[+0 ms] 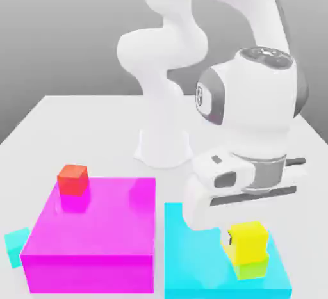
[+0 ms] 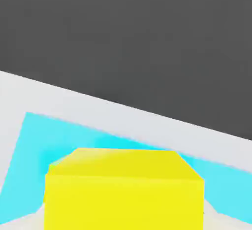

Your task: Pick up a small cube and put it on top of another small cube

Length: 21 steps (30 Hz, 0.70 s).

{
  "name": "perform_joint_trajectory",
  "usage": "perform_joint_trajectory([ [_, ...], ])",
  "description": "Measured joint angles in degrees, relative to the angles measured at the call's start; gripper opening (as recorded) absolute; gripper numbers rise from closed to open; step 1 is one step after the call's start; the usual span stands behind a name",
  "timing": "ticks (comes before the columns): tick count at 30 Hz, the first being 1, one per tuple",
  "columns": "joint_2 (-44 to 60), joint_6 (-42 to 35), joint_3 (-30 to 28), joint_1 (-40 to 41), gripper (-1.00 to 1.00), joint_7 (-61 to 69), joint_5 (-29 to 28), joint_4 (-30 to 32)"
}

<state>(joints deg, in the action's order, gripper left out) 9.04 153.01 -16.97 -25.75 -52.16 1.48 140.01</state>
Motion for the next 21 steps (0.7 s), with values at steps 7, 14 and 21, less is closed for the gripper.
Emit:
perform_joint_trajectory([
  [7, 0.4, -2.1, -9.3, 5.9, -1.00, -16.0, 4.3, -0.2],
  [14, 1.1, -4.3, -18.7, 11.7, -1.00, -31.9, 8.7, -0.4],
  [21, 3.9, -5.2, -25.1, 18.0, -1.00, -44.0, 14.9, -1.1],
])
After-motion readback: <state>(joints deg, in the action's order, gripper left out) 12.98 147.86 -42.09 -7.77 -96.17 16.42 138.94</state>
